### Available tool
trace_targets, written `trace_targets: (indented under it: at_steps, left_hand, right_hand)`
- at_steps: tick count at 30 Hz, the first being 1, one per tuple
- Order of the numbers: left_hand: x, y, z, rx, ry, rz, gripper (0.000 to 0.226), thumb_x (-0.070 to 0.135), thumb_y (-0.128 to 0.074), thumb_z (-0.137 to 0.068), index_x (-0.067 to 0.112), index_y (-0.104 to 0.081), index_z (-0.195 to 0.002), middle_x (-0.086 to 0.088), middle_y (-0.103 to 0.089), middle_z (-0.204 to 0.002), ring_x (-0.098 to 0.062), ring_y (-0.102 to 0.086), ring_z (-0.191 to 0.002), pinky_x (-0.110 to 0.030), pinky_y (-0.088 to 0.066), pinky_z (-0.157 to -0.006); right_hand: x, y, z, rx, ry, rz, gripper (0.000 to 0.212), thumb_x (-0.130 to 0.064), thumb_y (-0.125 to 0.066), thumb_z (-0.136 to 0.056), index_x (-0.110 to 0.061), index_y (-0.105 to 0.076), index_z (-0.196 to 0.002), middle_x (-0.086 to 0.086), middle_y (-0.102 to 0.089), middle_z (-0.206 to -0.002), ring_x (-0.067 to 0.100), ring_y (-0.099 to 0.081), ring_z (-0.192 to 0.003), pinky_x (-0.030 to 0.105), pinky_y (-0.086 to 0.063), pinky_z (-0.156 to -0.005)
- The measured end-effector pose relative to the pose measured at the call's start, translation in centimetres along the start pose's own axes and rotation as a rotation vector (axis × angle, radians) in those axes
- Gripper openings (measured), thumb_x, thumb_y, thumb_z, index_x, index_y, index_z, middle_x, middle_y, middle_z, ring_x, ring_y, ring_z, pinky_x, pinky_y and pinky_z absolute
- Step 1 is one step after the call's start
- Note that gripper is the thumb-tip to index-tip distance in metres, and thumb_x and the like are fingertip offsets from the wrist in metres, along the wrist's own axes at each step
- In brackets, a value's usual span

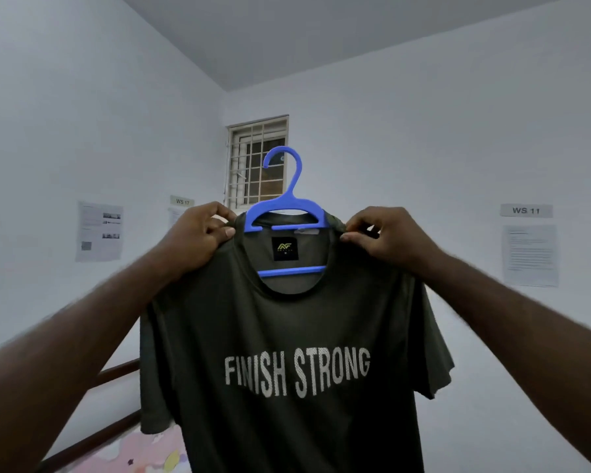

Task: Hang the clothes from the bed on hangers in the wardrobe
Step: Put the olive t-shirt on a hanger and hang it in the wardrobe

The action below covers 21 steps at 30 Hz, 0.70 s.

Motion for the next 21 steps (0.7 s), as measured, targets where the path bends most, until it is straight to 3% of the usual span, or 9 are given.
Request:
trace_targets:
  at_steps: [3, 5, 7, 10, 13, 15, 19, 21]
  left_hand:
    - [1.1, 0.4, 0.0, 0.053, -0.043, -0.016, 0.015, 0.003, -0.06, -0.093, 0.019, -0.061, -0.095, 0.002, -0.073, -0.073, -0.013, -0.063, -0.068, -0.032, -0.05, -0.075]
    - [1.7, 0.7, 0.0, 0.079, -0.059, -0.019, 0.021, 0.003, -0.061, -0.093, 0.025, -0.06, -0.091, 0.004, -0.073, -0.069, -0.006, -0.062, -0.063, -0.03, -0.049, -0.071]
    - [2.0, 1.0, 0.0, 0.09, -0.07, -0.012, 0.023, 0.003, -0.061, -0.093, 0.026, -0.06, -0.09, 0.006, -0.072, -0.067, -0.003, -0.061, -0.06, -0.03, -0.048, -0.07]
    - [2.8, 0.7, 0.4, 0.088, -0.088, -0.039, 0.024, 0.002, -0.061, -0.092, 0.027, -0.06, -0.09, 0.01, -0.071, -0.064, 0.002, -0.061, -0.058, -0.028, -0.046, -0.068]
    - [3.2, 0.8, 0.6, 0.085, -0.086, -0.075, 0.024, 0.003, -0.062, -0.092, 0.027, -0.06, -0.09, 0.006, -0.073, -0.066, -0.002, -0.062, -0.06, -0.03, -0.048, -0.071]
    - [3.3, 1.0, 0.5, 0.067, -0.075, -0.097, 0.023, 0.004, -0.062, -0.092, 0.027, -0.06, -0.09, 0.003, -0.074, -0.07, -0.007, -0.065, -0.064, -0.034, -0.051, -0.074]
    - [3.8, 1.2, 0.4, 0.04, -0.06, -0.13, 0.021, 0.005, -0.064, -0.091, 0.026, -0.061, -0.092, -0.001, -0.075, -0.074, -0.017, -0.067, -0.072, -0.039, -0.053, -0.079]
    - [4.2, 1.2, 0.7, 0.043, -0.071, -0.163, 0.021, 0.005, -0.064, -0.09, 0.026, -0.061, -0.092, 0.002, -0.075, -0.075, -0.013, -0.066, -0.073, -0.036, -0.051, -0.08]
  right_hand:
    - [3.7, 2.7, -0.7, -0.038, -0.192, -0.106, 0.018, -0.024, -0.073, -0.087, -0.022, -0.068, -0.104, -0.011, -0.067, -0.097, 0.003, -0.064, -0.082, 0.016, -0.046, -0.075]
    - [6.8, 1.9, -0.2, -0.294, -0.35, -0.2, 0.028, -0.028, -0.069, -0.091, -0.023, -0.064, -0.118, -0.007, -0.066, -0.111, 0.007, -0.063, -0.1, 0.02, -0.048, -0.087]
    - [8.0, 0.4, 1.4, -0.508, -0.414, -0.282, 0.02, -0.027, -0.064, -0.095, -0.021, -0.068, -0.113, -0.003, -0.07, -0.109, 0.013, -0.064, -0.105, 0.029, -0.049, -0.093]
    - [8.6, 0.5, 1.7, -0.383, -0.389, -0.266, 0.009, -0.016, -0.068, -0.091, -0.015, -0.073, -0.099, 0.002, -0.073, -0.096, 0.021, -0.067, -0.096, 0.035, -0.051, -0.087]
    - [8.1, 0.5, 1.5, -0.316, -0.347, -0.033, 0.008, -0.014, -0.076, -0.082, -0.017, -0.071, -0.088, 0.0, -0.07, -0.087, 0.019, -0.064, -0.087, 0.028, -0.049, -0.072]
    - [7.5, 0.2, 1.1, -0.341, -0.333, 0.042, 0.013, -0.016, -0.076, -0.082, -0.016, -0.071, -0.093, -0.003, -0.069, -0.091, 0.016, -0.063, -0.091, 0.025, -0.047, -0.073]
    - [3.5, -1.2, -0.2, -0.443, -0.295, -0.175, 0.023, -0.023, -0.065, -0.094, -0.013, -0.068, -0.115, -0.002, -0.069, -0.108, 0.013, -0.061, -0.1, 0.028, -0.047, -0.091]
    - [1.7, -3.0, -0.5, -0.502, -0.276, -0.191, 0.017, -0.022, -0.058, -0.098, -0.012, -0.068, -0.107, 0.0, -0.068, -0.101, 0.013, -0.061, -0.091, 0.028, -0.047, -0.084]
Point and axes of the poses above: each hand's wrist, its own z-axis away from the middle knuckle, its own y-axis out of the back of the hand, x = y × z, the point moved 10 cm from there along -z, towards the middle knuckle
